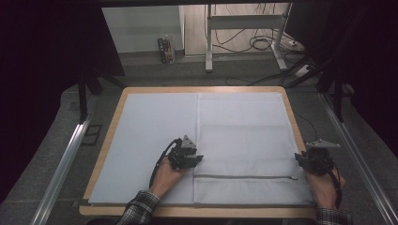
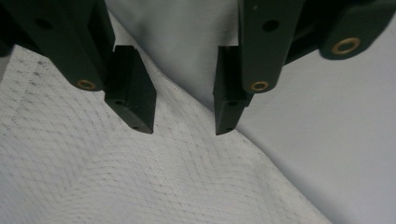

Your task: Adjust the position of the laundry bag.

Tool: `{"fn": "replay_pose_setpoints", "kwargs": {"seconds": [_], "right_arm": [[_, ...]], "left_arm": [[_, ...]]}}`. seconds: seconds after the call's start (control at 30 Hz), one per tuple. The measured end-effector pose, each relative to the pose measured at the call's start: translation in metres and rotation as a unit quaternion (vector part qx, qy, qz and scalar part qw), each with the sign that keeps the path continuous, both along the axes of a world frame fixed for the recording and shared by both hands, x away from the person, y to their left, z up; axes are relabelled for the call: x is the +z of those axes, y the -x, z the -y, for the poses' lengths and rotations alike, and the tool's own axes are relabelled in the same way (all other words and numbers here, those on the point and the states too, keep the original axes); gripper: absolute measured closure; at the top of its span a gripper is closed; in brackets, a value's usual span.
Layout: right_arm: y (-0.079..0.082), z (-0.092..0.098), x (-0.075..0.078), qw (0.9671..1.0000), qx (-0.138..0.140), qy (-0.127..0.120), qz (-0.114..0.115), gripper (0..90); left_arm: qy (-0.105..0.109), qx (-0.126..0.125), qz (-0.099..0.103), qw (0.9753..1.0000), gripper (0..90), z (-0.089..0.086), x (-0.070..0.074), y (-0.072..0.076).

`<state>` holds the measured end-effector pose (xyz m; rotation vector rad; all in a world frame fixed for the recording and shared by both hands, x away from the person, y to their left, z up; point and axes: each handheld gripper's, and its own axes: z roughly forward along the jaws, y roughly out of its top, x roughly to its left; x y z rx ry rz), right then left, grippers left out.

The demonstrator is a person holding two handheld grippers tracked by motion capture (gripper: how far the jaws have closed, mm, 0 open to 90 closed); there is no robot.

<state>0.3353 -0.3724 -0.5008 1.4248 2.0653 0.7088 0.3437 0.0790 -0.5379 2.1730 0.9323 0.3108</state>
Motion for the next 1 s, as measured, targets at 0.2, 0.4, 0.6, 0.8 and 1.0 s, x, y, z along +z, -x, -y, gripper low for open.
{"fn": "replay_pose_setpoints", "kwargs": {"seconds": [0.2, 0.4, 0.6, 0.8, 1.0], "right_arm": [[-0.003, -0.001, -0.005, 0.9994, -0.012, -0.002, -0.032, 72.8], [-0.003, -0.002, -0.004, 0.9984, -0.019, -0.021, -0.049, 87.8], [-0.002, -0.005, -0.002, 0.9986, -0.006, -0.023, -0.046, 88.3], [0.001, -0.019, 0.003, 0.9988, 0.022, -0.026, -0.035, 88.4], [0.002, -0.035, 0.003, 0.9976, 0.053, -0.021, -0.038, 88.4]], "left_arm": [[0.005, 0.008, -0.003, 1.0, 77.3, 0.001, 0.0, 0.002], [0.004, -0.004, -0.003, 1.0, 88.8, 0.003, 0.001, 0.004], [0.01, -0.005, -0.017, 0.9998, 89.3, -0.007, 0.004, 0.001], [0.004, 0.0, -0.028, 0.9996, 89.1, -0.024, 0.006, 0.002], [0.009, 0.014, -0.041, 0.999, 88.7, -0.044, 0.009, 0.006]]}}
